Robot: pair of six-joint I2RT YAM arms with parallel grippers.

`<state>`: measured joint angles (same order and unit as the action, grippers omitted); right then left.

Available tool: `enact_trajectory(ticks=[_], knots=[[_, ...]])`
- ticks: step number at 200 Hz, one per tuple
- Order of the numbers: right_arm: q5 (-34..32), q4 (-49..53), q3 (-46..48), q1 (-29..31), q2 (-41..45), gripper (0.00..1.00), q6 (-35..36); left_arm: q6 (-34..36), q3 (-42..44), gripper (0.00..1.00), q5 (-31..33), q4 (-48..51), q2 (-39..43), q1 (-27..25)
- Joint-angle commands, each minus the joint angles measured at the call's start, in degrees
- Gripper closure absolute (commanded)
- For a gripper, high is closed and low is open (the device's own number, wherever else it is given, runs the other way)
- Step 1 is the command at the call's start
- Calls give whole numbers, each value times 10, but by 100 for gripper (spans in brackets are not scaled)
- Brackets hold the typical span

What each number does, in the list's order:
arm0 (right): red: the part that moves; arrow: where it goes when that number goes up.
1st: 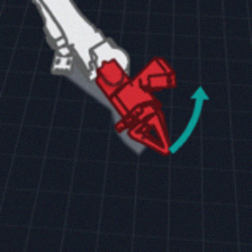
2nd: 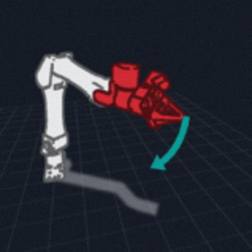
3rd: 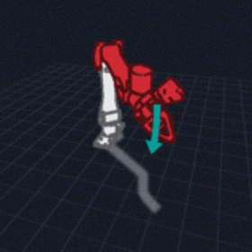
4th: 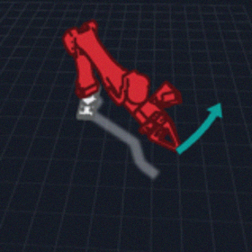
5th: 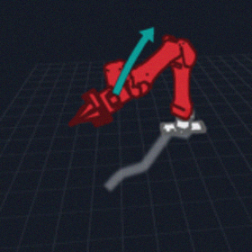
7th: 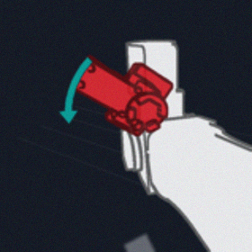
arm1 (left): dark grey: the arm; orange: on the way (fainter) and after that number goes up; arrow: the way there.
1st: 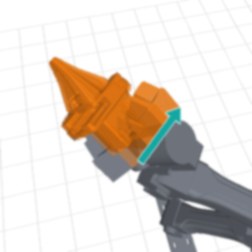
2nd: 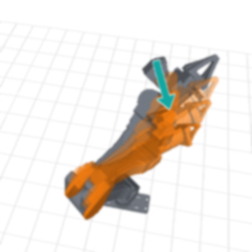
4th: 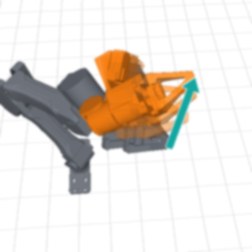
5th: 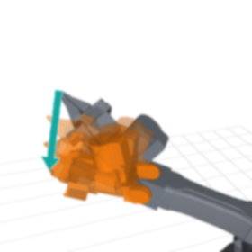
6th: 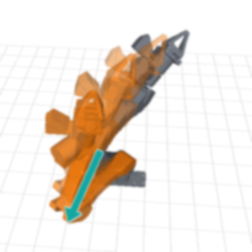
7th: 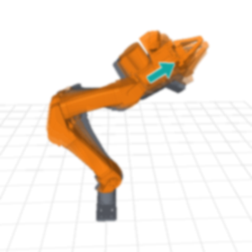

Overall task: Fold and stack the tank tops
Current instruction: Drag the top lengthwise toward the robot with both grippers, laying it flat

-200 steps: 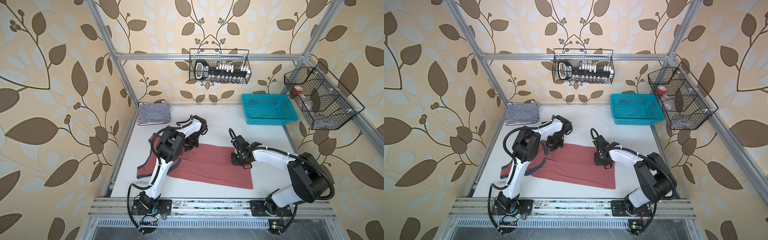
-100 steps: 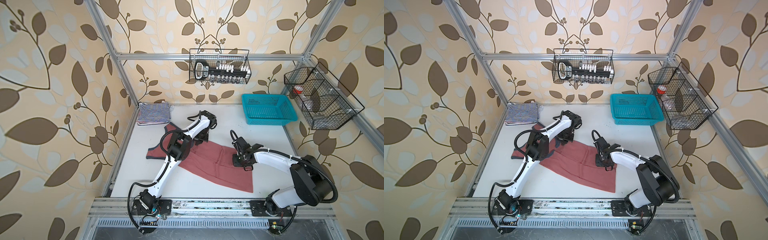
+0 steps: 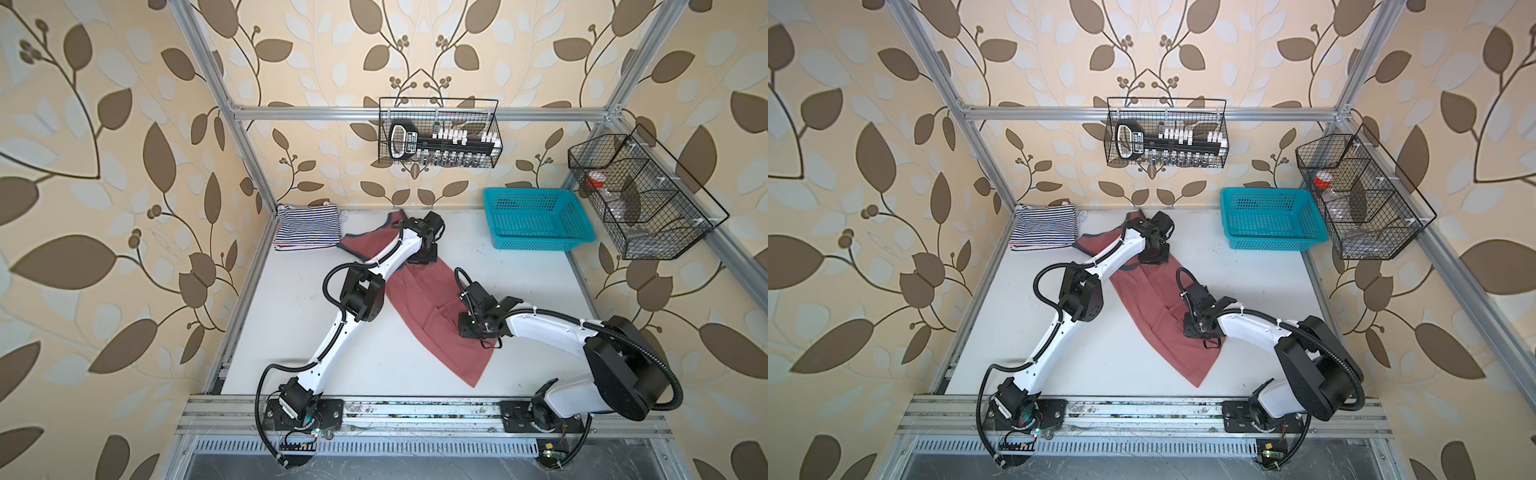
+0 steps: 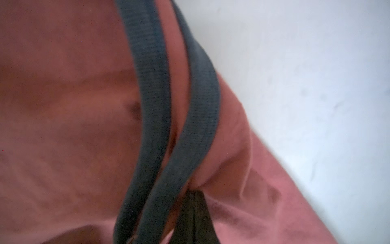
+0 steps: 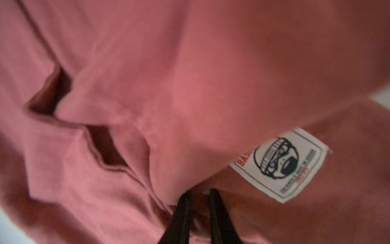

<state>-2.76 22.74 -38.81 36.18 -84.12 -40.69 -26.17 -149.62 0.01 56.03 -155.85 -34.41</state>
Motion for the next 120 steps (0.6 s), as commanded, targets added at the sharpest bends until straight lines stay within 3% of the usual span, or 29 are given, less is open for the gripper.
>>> enact_trajectory(ticks=[1, 60, 120], knots=[[126, 0, 63, 42, -65, 81, -56, -24, 19, 100, -38, -70, -67, 11], [175, -47, 46, 133, -97, 79, -116, -8, 22, 100, -75, -95, -60, 26], [154, -18, 14, 154, -70, 76, -122, 18, 76, 100, -45, -72, -3, 34]])
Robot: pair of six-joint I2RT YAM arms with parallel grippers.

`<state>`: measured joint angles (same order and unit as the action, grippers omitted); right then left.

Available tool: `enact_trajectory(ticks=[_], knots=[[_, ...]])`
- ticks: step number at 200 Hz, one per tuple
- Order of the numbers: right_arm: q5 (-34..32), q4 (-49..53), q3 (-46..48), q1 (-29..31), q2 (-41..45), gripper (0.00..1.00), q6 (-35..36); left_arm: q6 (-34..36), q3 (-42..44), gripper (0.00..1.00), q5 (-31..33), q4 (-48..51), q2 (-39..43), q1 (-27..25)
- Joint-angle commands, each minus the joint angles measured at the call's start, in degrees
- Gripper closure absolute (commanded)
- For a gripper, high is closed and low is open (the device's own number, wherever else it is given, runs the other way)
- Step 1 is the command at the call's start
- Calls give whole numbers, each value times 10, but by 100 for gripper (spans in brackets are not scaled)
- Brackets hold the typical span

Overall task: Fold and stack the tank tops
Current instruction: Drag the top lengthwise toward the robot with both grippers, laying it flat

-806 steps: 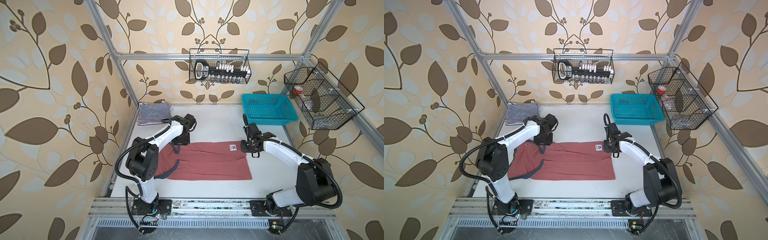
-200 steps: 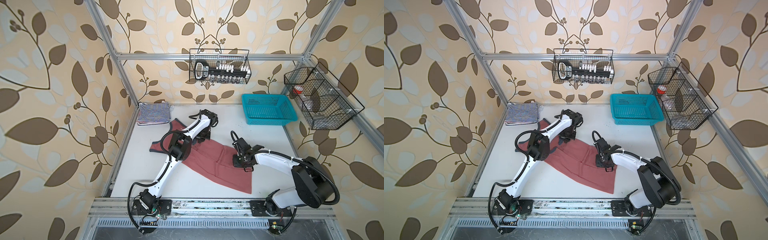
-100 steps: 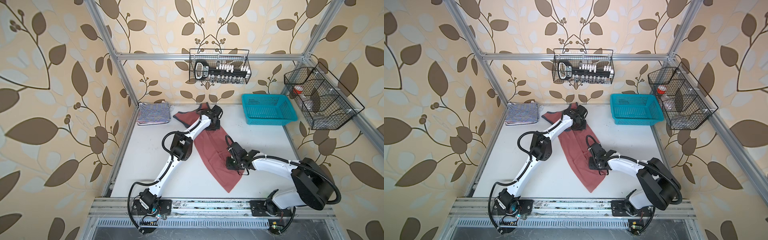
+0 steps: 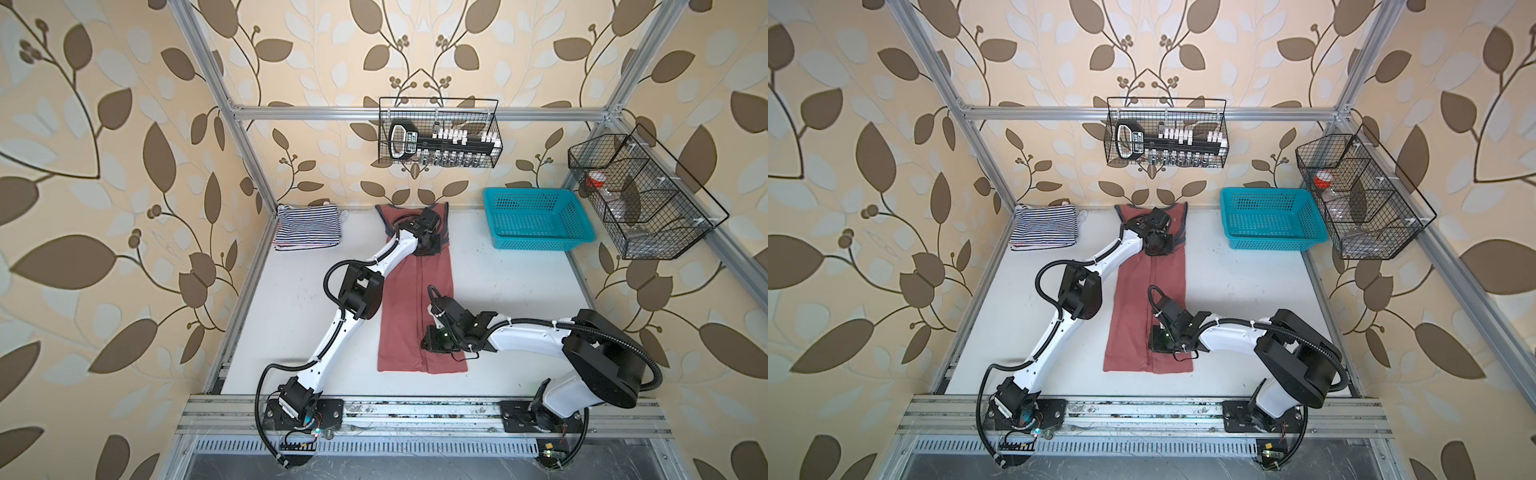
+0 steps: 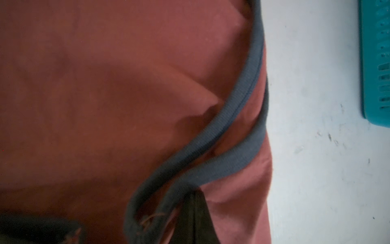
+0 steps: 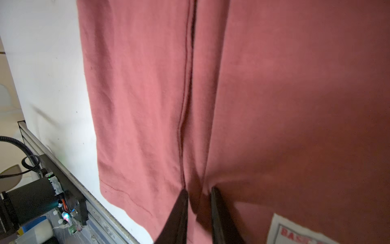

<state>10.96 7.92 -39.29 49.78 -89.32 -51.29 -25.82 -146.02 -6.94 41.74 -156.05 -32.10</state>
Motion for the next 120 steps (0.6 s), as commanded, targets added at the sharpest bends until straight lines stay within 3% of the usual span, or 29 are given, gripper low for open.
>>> enact_trajectory(ticks=[1, 33, 60, 120], knots=[[16, 131, 18, 18, -17, 76, -16, 14, 41, 100, 25, 71, 1, 11], [-6, 164, -10, 18, 24, 74, -3, 8, 79, 73, 25, 43, 75, 11], [-21, 170, -30, 18, 67, 70, 0, 3, 78, 57, 18, 17, 135, 10], [-63, 209, -43, 6, 174, 62, 14, 22, 90, 47, 36, 27, 270, 9]])
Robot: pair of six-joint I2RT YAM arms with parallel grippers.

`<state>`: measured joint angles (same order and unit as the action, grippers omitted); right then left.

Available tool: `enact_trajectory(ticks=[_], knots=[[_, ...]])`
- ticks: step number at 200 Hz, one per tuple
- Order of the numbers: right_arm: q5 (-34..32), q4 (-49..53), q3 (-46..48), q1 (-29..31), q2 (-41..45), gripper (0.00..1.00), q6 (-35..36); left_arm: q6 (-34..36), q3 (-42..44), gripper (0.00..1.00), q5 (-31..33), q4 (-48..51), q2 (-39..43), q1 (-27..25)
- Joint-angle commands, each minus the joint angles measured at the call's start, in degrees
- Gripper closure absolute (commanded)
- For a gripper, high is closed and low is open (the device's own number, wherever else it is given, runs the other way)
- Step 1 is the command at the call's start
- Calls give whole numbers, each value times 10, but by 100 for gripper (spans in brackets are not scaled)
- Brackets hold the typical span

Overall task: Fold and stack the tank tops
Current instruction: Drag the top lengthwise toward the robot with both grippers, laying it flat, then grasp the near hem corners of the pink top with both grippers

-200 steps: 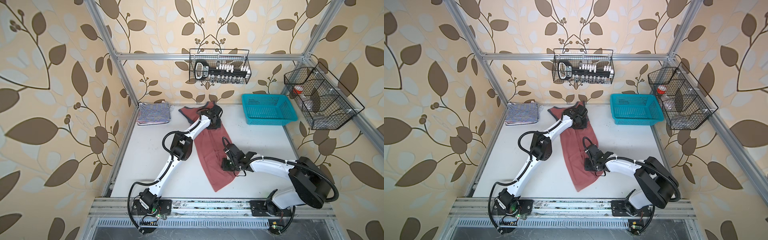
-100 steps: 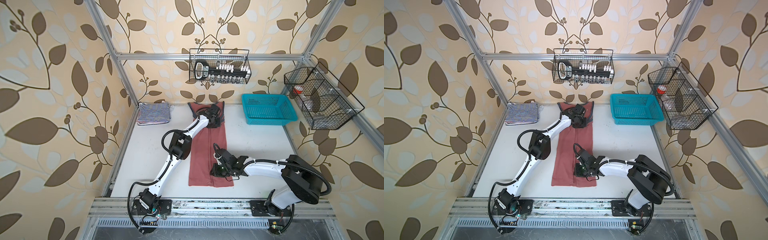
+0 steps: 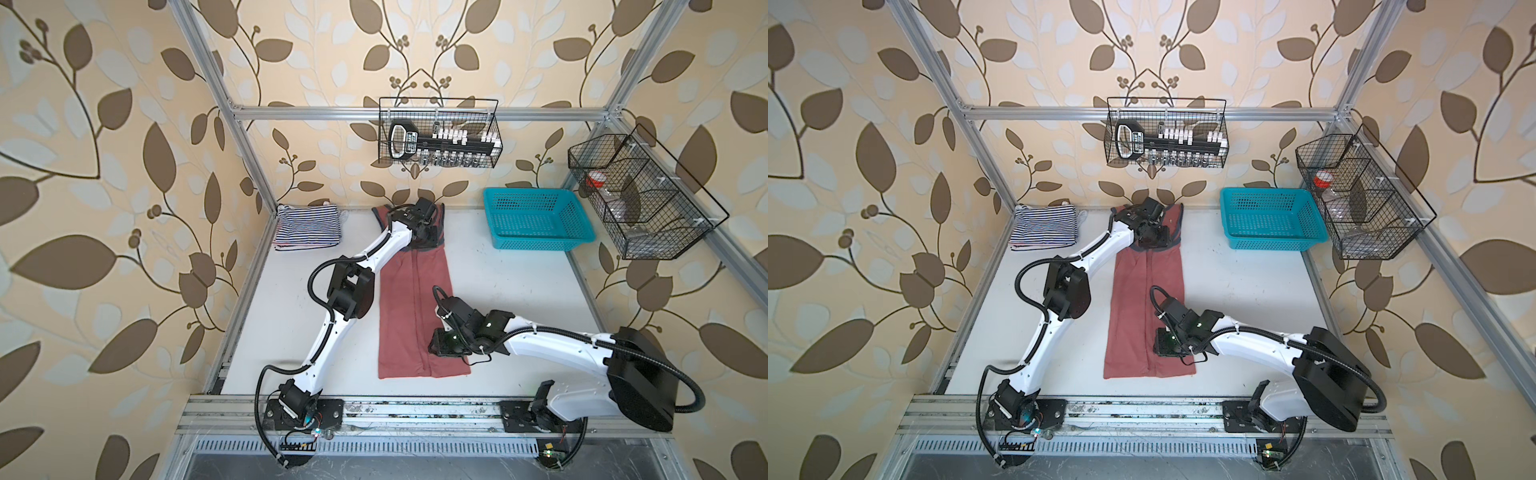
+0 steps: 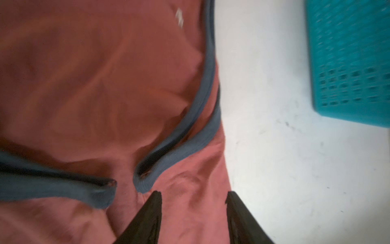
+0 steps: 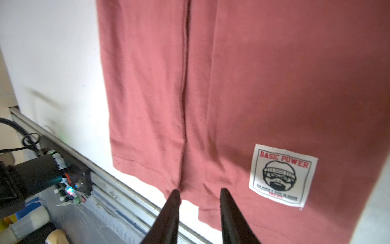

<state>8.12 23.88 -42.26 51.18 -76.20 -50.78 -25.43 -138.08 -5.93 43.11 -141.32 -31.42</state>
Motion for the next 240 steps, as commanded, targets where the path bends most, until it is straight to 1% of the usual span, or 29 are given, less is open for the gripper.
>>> enact_trajectory(ticks=[1, 12, 24, 37, 47, 72, 97, 109, 137, 157, 183, 191, 197, 240], knots=[[-36, 51, -13, -8, 45, 62, 10, 19, 14, 47, 28, 15, 127, 3], [-48, 71, -7, -16, 68, 60, 20, 26, 54, 47, 49, 33, 173, 3], [-52, 91, 5, -27, 90, 60, 35, 32, 118, 47, 73, 59, 230, 3], [-56, 110, 23, -41, 108, 61, 49, 31, 197, 47, 94, 99, 295, 1], [-60, 122, 39, -50, 121, 61, 54, 22, 283, 48, 103, 123, 345, 0], [-62, 141, 80, -66, 146, 62, 55, -17, 465, 49, 92, 157, 459, -16], [-76, 165, 100, -66, 162, 61, 52, -70, 631, 50, 81, 164, 550, -65], [-74, 163, 111, -64, 168, 61, 46, -96, 691, 49, 75, 167, 577, -90], [-61, 143, 143, -54, 167, 61, 38, -162, 792, 46, 57, 152, 617, -159], [-58, 133, 151, -49, 158, 60, 37, -209, 852, 46, 38, 115, 636, -188], [-44, 100, 162, -47, 167, 59, 21, -257, 911, 45, 11, 53, 672, -196], [-39, 88, 168, -47, 171, 59, 15, -259, 924, 45, 5, 37, 682, -199], [-35, 80, 171, -47, 174, 58, 13, -281, 932, 44, 1, 26, 690, -201], [-23, 64, 173, -41, 142, 57, 13, -317, 982, 42, -13, -9, 707, -209]])
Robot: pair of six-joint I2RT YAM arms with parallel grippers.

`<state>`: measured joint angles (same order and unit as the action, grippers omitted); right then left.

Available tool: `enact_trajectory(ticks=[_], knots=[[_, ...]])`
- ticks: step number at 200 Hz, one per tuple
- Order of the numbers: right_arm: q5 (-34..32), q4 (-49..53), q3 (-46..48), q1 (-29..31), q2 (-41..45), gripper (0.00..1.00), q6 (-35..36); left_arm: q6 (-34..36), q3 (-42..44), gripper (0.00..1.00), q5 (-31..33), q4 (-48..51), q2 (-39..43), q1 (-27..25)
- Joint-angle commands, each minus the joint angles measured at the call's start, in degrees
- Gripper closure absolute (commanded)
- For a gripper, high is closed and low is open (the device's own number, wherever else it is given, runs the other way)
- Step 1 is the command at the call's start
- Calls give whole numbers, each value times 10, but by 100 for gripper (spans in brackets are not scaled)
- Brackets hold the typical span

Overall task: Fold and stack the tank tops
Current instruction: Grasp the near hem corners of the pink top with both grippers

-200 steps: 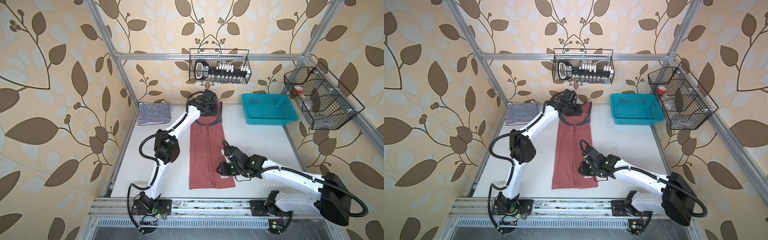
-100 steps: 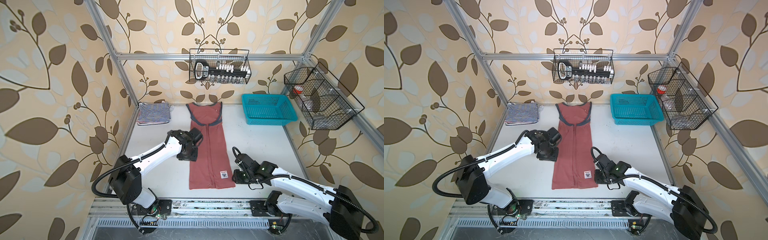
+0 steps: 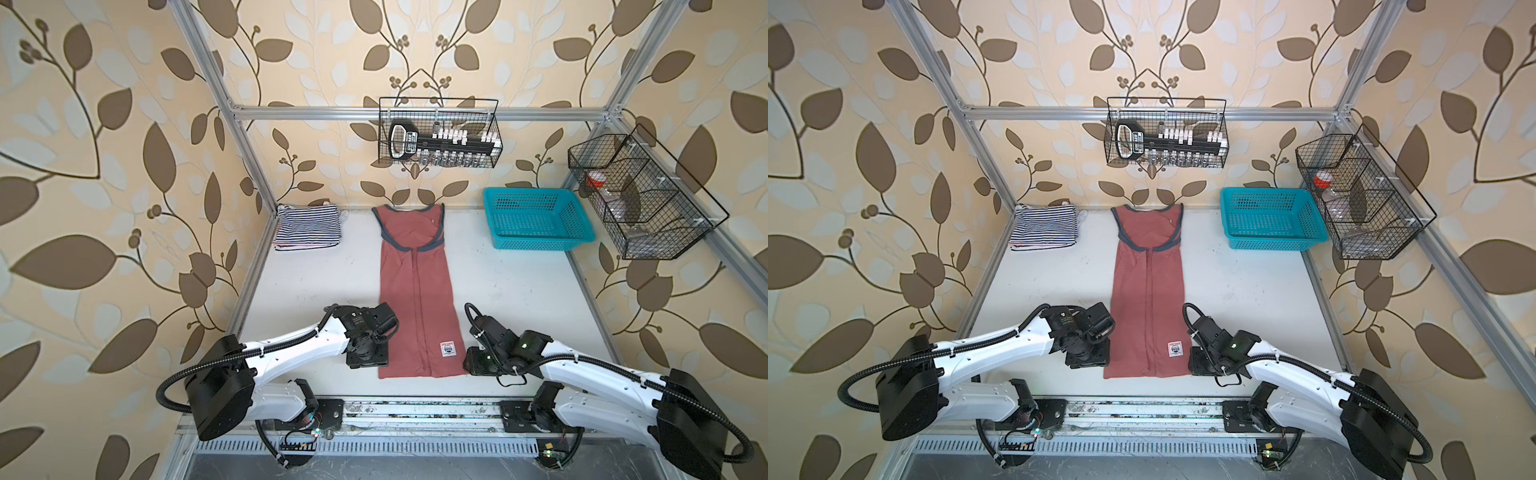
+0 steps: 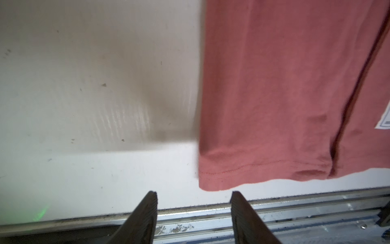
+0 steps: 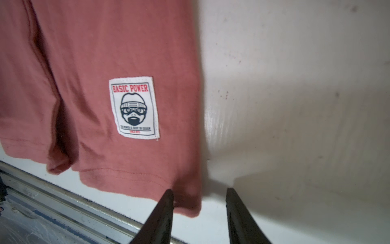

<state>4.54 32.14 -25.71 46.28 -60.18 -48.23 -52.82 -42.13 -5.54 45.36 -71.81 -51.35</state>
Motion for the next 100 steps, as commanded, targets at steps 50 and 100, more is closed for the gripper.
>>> enact_trajectory(ticks=[50, 100], knots=[[17, -48, 11, 30, -60, 53, -18, -80, 41, 38, -21, -69, -13, -39], [14, -47, 16, 42, -73, 55, -26, -114, 51, 37, -20, -98, -47, -78]])
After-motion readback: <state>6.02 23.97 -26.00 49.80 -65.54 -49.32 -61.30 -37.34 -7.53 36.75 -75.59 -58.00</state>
